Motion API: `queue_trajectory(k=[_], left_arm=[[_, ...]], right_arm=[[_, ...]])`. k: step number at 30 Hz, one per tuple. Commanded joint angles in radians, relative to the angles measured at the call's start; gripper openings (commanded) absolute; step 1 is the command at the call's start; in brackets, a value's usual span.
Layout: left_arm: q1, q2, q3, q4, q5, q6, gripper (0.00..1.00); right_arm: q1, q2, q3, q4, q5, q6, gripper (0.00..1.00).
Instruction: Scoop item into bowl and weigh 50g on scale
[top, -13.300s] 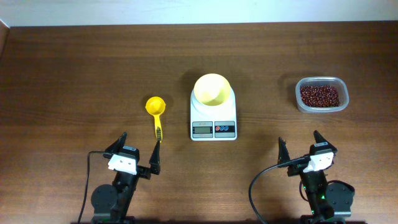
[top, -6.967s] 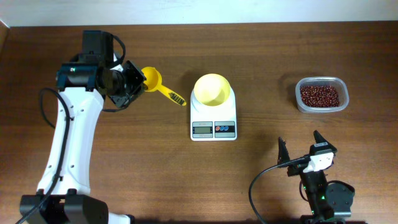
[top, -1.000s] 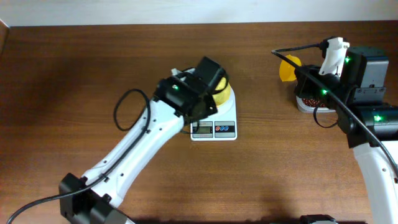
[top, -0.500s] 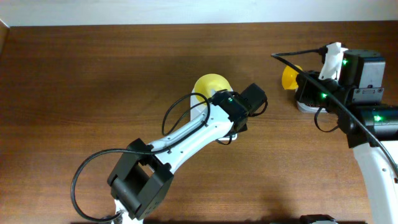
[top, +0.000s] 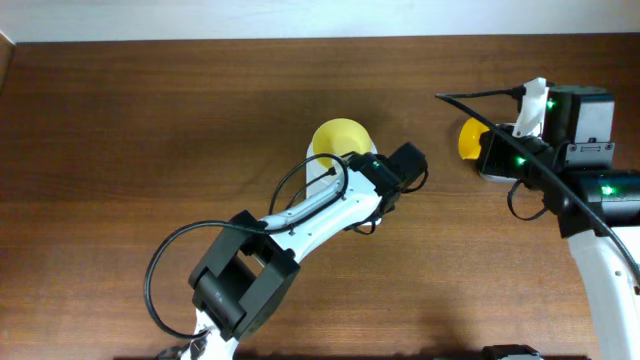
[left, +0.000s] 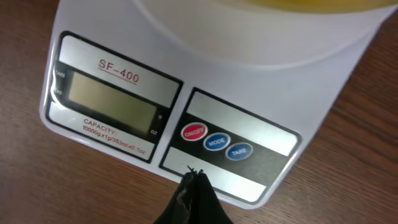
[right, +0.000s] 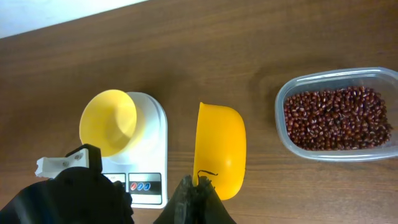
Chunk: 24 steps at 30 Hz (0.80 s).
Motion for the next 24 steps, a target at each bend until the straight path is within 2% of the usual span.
queue_trajectory(k=[1,24], left_arm=[[-0.003,0.051,-0.021,0.019,-0.021,-0.024,0.0],[-0.002,0.087,-0.021,0.074,-0.134,-0.024,0.0]], right_arm=[[-0.006,-0.017,0.021,-0.024,0.05,-0.011,0.04],[-0.006,-0.017,0.021,-0.065,0.058,-0.011,0.04]])
